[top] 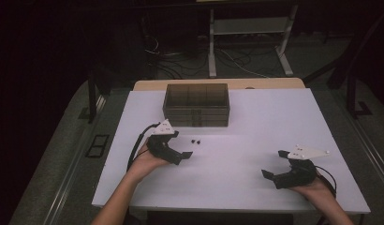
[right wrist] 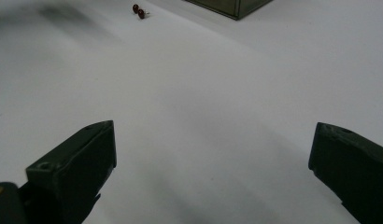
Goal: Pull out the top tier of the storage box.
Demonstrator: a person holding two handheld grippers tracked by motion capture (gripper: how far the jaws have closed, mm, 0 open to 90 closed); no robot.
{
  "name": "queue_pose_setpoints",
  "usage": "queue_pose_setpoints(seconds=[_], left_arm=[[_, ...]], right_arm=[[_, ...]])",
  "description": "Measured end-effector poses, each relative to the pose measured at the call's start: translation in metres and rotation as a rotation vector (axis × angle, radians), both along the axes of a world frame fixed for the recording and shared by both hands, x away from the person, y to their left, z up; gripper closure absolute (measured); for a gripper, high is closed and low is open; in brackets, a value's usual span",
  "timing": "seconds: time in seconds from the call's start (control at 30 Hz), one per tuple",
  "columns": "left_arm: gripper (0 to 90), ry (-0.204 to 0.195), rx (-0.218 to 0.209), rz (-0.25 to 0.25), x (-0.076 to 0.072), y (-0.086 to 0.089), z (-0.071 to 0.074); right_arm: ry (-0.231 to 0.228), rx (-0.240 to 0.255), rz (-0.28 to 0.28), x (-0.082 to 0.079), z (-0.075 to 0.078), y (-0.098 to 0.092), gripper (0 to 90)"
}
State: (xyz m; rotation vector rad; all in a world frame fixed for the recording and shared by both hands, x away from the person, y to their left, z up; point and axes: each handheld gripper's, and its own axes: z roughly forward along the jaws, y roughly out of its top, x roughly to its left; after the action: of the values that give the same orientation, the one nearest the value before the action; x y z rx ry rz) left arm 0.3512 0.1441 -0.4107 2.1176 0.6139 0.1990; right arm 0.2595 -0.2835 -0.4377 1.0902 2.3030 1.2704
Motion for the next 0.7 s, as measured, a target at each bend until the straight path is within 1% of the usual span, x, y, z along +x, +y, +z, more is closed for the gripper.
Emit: queue_pose_setpoints(seconds=[0.2,0.27,0.53,0.6,0.67,0.7], left_arm=[[0.1,0.003,0.002,-0.001,0.006,-0.004,0.000],[2.6,-0.003,0.001,0.001,0.008,-0.005,0.000],[5.7,-0.007,0.003,0.000,0.015,-0.010,0.003],[7.9,-0.009,0.003,0.002,0.018,-0.012,0.003],[14.2,-0.014,0.009,-0.002,0.020,-0.012,0.002],[14.1,-0.014,0.009,-0.002,0.020,-0.012,0.002]], right_arm=[[0.001,0.003,0.000,0.000,0.000,0.000,0.4],[0.001,0.003,0.001,0.000,0.000,0.000,0.4],[0.000,0.003,0.008,0.000,0.000,0.001,0.4],[0.001,0.004,0.006,-0.001,0.000,0.001,0.4],[0.003,0.005,0.005,-0.001,0.000,0.001,0.4],[0.003,0.005,0.005,-0.001,0.000,0.001,0.4]])
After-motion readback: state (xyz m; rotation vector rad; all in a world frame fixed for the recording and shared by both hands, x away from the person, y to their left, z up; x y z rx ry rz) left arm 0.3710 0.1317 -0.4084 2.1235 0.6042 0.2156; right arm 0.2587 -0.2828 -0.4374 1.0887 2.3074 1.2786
